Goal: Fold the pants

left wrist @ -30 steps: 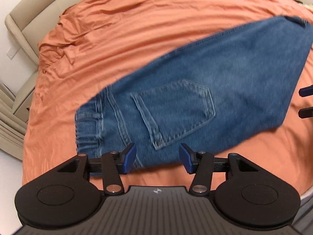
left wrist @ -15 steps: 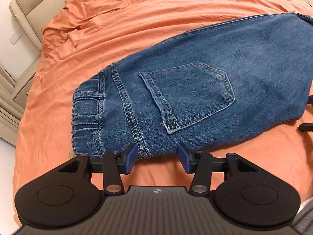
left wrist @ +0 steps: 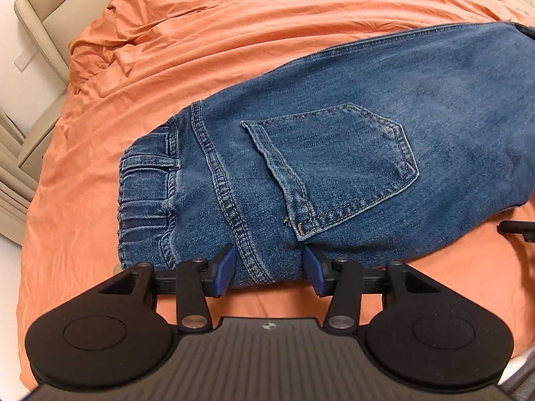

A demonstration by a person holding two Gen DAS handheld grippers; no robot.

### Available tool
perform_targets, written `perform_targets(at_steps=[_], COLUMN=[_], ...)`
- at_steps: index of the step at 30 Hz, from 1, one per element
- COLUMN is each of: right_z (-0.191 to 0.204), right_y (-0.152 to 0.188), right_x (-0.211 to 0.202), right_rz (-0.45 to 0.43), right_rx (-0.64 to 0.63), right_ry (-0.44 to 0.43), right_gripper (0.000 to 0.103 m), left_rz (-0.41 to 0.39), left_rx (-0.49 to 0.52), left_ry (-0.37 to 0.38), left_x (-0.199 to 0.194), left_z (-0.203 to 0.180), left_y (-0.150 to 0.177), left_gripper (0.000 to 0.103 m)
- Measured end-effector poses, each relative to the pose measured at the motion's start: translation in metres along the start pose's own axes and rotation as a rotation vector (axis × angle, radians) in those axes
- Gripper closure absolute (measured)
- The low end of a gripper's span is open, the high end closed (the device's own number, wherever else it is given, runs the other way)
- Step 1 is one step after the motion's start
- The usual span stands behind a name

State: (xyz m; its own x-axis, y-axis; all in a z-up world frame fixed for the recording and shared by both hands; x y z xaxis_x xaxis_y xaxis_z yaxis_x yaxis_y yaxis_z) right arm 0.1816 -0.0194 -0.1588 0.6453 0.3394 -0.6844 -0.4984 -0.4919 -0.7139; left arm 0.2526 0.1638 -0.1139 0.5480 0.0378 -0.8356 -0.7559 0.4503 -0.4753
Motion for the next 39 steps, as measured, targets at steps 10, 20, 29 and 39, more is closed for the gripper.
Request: perform_targets(at_steps=[10,20,29,39], right_z=[0.011,0.006,-0.023,-0.145], right_y=[-0.006,0.011,0.007,-0.002], right_x=[-0.032,-0.011,-0.05,-0.136], right_rz=[-0.047,0.082,0.073,0.018], right_rx=[-0.047,0.084,0.266,0.476], right_ry=[-0.017,-0.059,-0.069,0.119], right_gripper=[0.101,0.101,0.092,0.067], left_rz=[0.073,0.074,-0.049,-0.171], left_rx=[0.046,0.058,0.076,0.1], left_ry=[-0.025,-0.046,-0.068,-0.015], left_x=[0.013,-0.002,-0.065,-0.116], left_z=[0.004,0.002,-0.027,-0.076], left_y=[-0.004,-0.008,-0.043,-0.088], left_gripper=[0.054,0.054,0.054,0.054])
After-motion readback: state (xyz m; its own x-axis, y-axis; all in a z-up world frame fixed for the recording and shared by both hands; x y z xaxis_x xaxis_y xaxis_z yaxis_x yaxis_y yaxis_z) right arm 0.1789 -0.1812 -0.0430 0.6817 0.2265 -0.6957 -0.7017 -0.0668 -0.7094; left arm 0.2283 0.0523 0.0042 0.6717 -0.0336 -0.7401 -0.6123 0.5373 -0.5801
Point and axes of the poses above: each gripper's, at about its wrist camera, not at the fingertips, and x roughly the way its jaws point, z to its left, y to its underside, the point moved 6 cm from there along x, roughly the way its jaws point, and after that the axes turned 3 degrees about -z, right-handed, at the moved point
